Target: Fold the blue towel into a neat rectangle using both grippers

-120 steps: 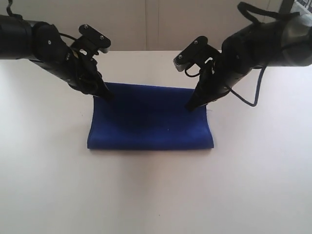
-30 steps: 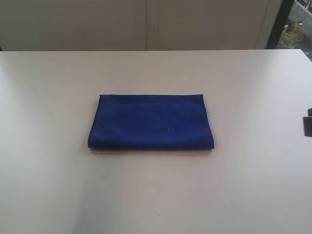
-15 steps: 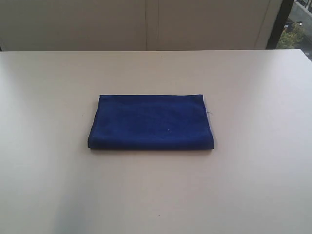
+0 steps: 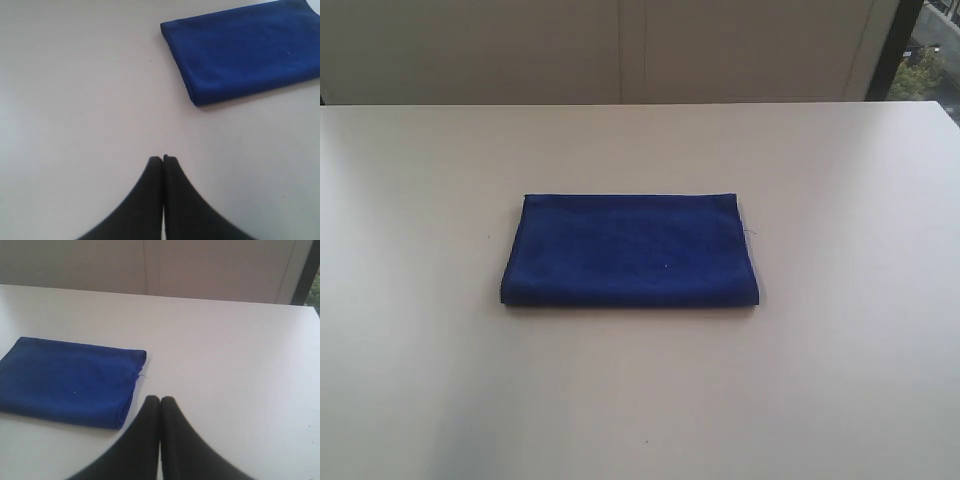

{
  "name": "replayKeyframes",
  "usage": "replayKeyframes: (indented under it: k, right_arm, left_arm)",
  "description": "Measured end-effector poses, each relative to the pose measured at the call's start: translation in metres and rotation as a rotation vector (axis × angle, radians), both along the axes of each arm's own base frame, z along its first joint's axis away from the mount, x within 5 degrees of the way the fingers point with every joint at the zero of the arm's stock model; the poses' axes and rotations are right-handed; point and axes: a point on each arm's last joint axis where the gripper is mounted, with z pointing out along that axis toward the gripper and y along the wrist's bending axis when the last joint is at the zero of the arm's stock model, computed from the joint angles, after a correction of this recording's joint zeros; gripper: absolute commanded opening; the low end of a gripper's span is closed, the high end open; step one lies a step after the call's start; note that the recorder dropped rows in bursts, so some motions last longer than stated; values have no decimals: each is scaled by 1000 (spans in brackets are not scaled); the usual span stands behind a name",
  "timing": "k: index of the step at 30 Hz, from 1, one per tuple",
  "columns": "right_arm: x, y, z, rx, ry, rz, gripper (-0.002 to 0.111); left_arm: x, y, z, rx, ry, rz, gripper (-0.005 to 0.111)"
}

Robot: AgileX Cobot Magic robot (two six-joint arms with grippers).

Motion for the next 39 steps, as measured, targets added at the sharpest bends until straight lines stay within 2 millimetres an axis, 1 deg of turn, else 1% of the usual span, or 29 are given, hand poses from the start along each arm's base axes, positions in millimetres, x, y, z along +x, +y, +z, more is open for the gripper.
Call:
replayKeyframes:
  k: [5,9,15,28,31,37,39]
  right_arm:
    - [-4,-1,2,4,-26,-3,0]
    - [-16,-5,7,15,-96,-42,0]
    - [-34,-12,13,19,-204,-147,0]
    - [-45,-13,15,23,-270,-157,0]
    - [-47,-13,10,24,-301,-161,0]
    - [-47,-15,-15,-22,-299,-175,0]
    - [-46,-16,-20,-25,-289,-183,0]
  left_arm:
    - [0,0,0,0,0,0,0]
    - [0,0,0,0,0,0,0]
    - [0,0,0,0,0,0,0]
    - [0,0,0,0,0,0,0]
    - [0,0,0,0,0,0,0]
    - [0,0,0,0,0,0,0]
    - [0,0,0,0,0,0,0]
